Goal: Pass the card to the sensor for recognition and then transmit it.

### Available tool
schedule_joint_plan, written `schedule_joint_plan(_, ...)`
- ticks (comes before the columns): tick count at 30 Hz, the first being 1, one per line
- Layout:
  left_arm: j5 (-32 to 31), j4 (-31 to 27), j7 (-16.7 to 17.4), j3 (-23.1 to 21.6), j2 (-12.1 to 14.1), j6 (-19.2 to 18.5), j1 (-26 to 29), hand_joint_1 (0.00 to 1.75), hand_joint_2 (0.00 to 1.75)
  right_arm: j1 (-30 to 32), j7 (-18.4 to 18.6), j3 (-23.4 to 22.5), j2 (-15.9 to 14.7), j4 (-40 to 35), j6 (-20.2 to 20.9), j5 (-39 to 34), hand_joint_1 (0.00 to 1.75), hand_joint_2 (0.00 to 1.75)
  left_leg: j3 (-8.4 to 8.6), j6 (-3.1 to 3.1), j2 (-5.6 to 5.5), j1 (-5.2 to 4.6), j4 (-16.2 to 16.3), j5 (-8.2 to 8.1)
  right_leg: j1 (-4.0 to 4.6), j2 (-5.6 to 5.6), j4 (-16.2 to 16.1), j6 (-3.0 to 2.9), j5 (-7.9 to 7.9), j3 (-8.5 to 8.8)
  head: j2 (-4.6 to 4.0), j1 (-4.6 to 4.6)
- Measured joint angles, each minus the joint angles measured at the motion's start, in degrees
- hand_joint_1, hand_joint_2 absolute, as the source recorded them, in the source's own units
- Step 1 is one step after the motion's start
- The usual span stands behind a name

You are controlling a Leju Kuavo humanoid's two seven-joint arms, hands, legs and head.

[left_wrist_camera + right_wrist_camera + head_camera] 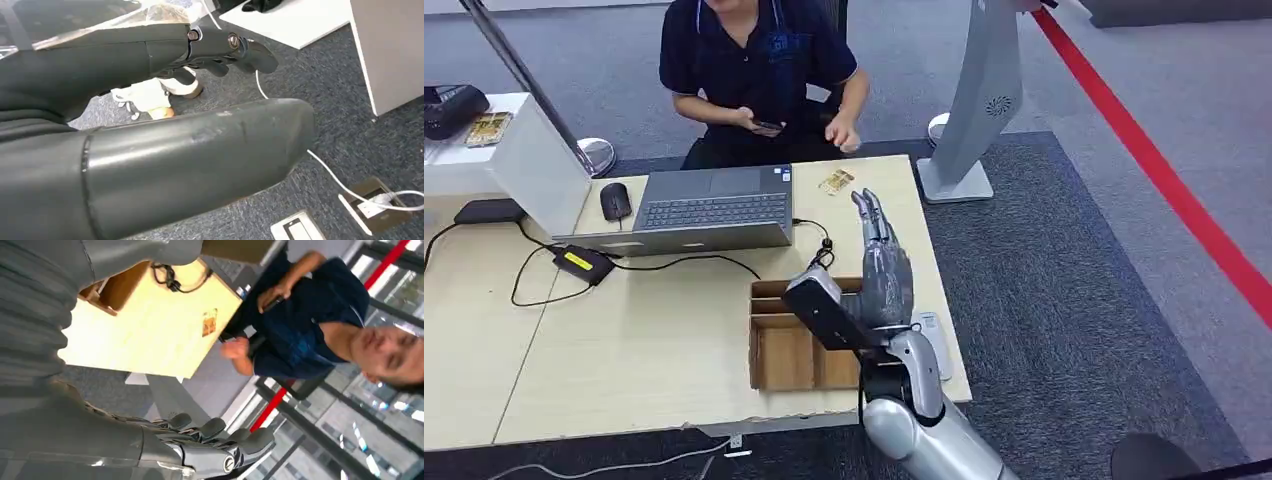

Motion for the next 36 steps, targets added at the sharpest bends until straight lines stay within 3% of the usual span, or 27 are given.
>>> schedule_joint_plan(18,0.81,0.07,0.85,0.00,0.42,-0.04,0.11,0.00,0.00,-0.54,4.09,3.10,-4.98,0.02,4.90,2.47,0.00,1.75,0.00,0.00,0.00,0.00,0.00,0.00,0.00,0.00,-0.01,0.00,0.00,0.00,0.00,0.00)
schedule_joint_plan(36,1.83,0.07,1.35,-0.07,0.55,-0.11,0.06,0.00,0.00,-0.56,9.42,4.06,-7.30,1.40,7.56,16.59,0.00,1.75,0.00,0.00,0.00,0.00,0.00,0.00,0.00,0.00,0.00,0.00,0.00,0.00,0.00,0.02)
